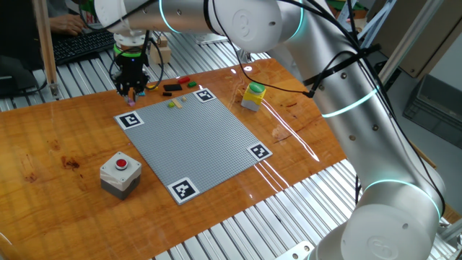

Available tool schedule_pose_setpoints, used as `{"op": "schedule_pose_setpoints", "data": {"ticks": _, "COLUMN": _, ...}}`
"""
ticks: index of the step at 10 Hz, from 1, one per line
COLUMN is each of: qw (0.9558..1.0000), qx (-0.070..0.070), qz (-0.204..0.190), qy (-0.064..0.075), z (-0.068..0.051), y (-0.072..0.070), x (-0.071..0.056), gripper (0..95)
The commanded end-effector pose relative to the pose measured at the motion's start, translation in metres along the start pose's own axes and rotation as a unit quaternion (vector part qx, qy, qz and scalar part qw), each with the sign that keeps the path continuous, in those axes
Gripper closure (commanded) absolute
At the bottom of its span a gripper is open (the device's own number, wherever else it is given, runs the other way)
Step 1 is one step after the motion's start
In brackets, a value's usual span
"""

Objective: Build with small Lego blocks

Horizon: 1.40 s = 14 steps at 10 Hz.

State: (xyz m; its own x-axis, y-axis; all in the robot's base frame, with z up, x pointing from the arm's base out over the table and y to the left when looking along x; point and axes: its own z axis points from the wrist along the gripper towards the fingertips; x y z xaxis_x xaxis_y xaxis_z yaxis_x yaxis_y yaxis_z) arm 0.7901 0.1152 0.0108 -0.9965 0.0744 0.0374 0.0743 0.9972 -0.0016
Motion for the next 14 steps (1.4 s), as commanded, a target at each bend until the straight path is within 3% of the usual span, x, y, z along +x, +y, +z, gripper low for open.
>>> {"op": "schedule_pose_setpoints", "data": {"ticks": 1, "qw": 1.0, "qx": 0.005, "qz": -0.002, "qy": -0.003, "z": 0.001, "y": 0.0, "x": -0.002, "gripper": 76.0}}
{"op": "schedule_pose_setpoints", "data": {"ticks": 4, "qw": 1.0, "qx": 0.004, "qz": -0.002, "qy": -0.004, "z": 0.002, "y": 0.0, "x": -0.002, "gripper": 76.0}}
{"op": "schedule_pose_setpoints", "data": {"ticks": 5, "qw": 1.0, "qx": 0.002, "qz": -0.002, "qy": -0.004, "z": 0.002, "y": 0.0, "x": -0.002, "gripper": 95.0}}
{"op": "schedule_pose_setpoints", "data": {"ticks": 10, "qw": 1.0, "qx": -0.003, "qz": -0.003, "qy": -0.003, "z": 0.001, "y": 0.001, "x": -0.001, "gripper": 95.0}}
{"op": "schedule_pose_setpoints", "data": {"ticks": 13, "qw": 1.0, "qx": 0.003, "qz": 0.0, "qy": 0.004, "z": -0.011, "y": 0.002, "x": -0.001, "gripper": 95.0}}
{"op": "schedule_pose_setpoints", "data": {"ticks": 14, "qw": 1.0, "qx": 0.003, "qz": -0.005, "qy": 0.008, "z": -0.016, "y": -0.002, "x": 0.008, "gripper": 95.0}}
